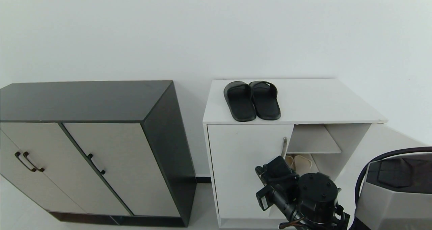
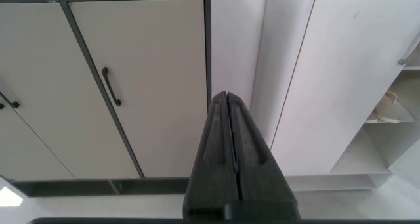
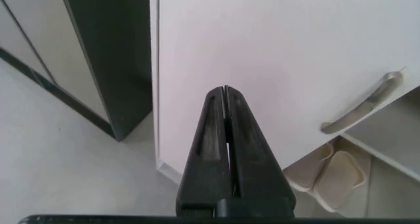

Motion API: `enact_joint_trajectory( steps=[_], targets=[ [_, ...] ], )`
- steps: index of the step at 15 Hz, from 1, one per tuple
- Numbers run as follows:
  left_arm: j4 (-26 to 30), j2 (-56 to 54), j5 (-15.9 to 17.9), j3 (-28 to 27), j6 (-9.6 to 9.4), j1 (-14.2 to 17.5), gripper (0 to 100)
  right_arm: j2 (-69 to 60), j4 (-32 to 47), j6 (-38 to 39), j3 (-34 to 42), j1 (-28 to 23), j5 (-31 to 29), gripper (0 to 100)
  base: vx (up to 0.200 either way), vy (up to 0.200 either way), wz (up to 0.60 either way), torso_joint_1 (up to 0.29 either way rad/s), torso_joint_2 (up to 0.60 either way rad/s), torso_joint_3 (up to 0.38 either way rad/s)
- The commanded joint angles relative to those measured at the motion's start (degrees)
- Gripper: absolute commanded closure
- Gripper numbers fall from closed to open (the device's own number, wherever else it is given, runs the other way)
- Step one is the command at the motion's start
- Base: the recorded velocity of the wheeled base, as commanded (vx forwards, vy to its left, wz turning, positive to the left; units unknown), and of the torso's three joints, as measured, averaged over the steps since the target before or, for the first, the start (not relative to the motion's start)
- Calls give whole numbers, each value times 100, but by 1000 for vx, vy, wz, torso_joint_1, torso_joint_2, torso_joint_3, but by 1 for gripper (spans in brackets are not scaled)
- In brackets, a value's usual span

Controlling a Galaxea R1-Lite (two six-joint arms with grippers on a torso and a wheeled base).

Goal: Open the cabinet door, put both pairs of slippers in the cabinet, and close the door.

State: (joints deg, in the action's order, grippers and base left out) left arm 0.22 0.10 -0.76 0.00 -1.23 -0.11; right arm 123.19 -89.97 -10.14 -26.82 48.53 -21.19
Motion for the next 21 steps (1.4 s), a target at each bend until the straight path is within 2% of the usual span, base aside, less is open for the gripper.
enact_joint_trajectory(
  steps=[1,2,3,5,6,7,8,9,11,12,16,21],
  targets=[
    [-4,8,5,0,0,-7,100,-5,-3,-155,-25,-2,-61,100,0,0,0,41,-71,-36],
    [-4,8,5,0,0,-7,100,-23,-3,-260,-60,-2,-122,100,0,0,0,0,0,0],
    [4,8,5,0,0,-7,100,-119,164,-366,-218,7,-606,100,0,0,0,0,0,0],
    [4,8,5,0,0,2,100,-629,1245,-102,-482,165,-711,100,0,0,0,0,0,0],
    [4,8,5,0,0,-7,100,-866,1746,135,-623,253,-729,100,0,0,0,0,0,0],
    [4,8,5,0,0,2,100,-1236,2572,557,-913,359,-747,100,0,0,0,0,0,0],
    [-4,8,5,0,0,2,100,-1684,3732,1155,-1414,464,-1063,100,0,0,0,0,0,0],
    [4,8,5,0,0,-7,100,-1824,4215,1498,-1765,517,-1353,100,0,0,0,0,0,0],
    [4,8,5,0,0,2,100,-1877,4479,1814,-2134,535,-1687,100,0,0,0,0,0,0],
    [4,8,5,0,0,-7,100,-1886,4453,1840,-2205,517,-1740,0,0,0,0,0,0,0],
    [-4,-1,-12,0,9,2,100,-1860,4426,1902,-2337,412,-1942,0,0,0,0,0,0,0],
    [4,8,-21,0,9,-7,100,-1851,4400,1911,-2214,332,-1915,0,0,0,0,0,0,0]
  ],
)
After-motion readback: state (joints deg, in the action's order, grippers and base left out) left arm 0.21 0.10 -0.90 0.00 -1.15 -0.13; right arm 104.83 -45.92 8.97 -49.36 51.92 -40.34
